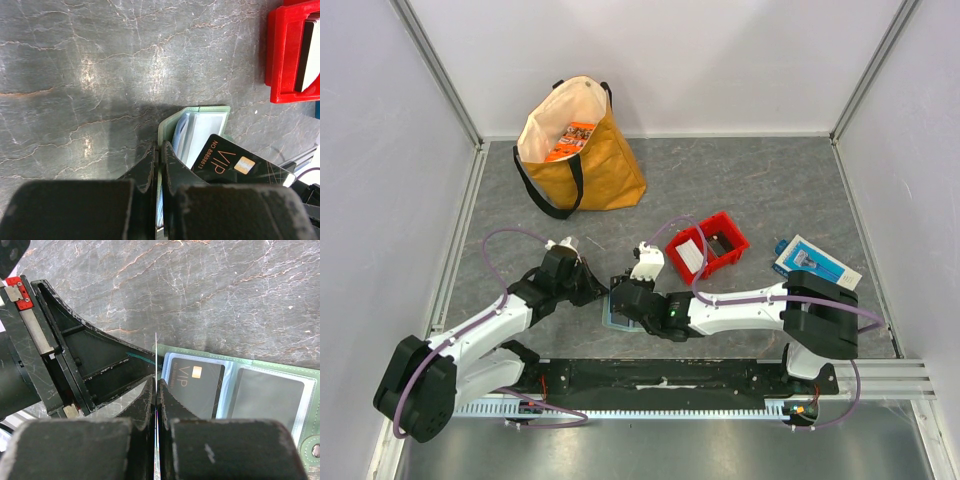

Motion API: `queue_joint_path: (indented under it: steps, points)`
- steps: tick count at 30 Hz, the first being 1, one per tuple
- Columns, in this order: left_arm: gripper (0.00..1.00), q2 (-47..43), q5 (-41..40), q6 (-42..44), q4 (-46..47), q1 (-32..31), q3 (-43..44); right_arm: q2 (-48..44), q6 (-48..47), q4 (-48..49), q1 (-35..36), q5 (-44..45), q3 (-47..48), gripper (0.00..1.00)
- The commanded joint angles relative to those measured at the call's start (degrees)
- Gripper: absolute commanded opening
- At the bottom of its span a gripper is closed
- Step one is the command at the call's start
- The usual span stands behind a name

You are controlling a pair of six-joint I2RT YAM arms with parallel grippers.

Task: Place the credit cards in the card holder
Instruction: Turn over the card holder at the center of the board.

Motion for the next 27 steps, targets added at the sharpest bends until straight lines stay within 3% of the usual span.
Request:
queue_joint_path:
  steps: [1, 27]
  points:
    - [0.02, -0.86, 0.51, -0.90, 0.28, 0.07, 0.02, 0.65, 0.99, -0.24, 0.45, 3.02, 1.79, 0.00]
    - [0.02, -0.95, 0.86, -0.90, 0.28, 0.16, -0.33, -0.76, 1.52, 0.12, 0.45, 4.08, 1.44, 0.00]
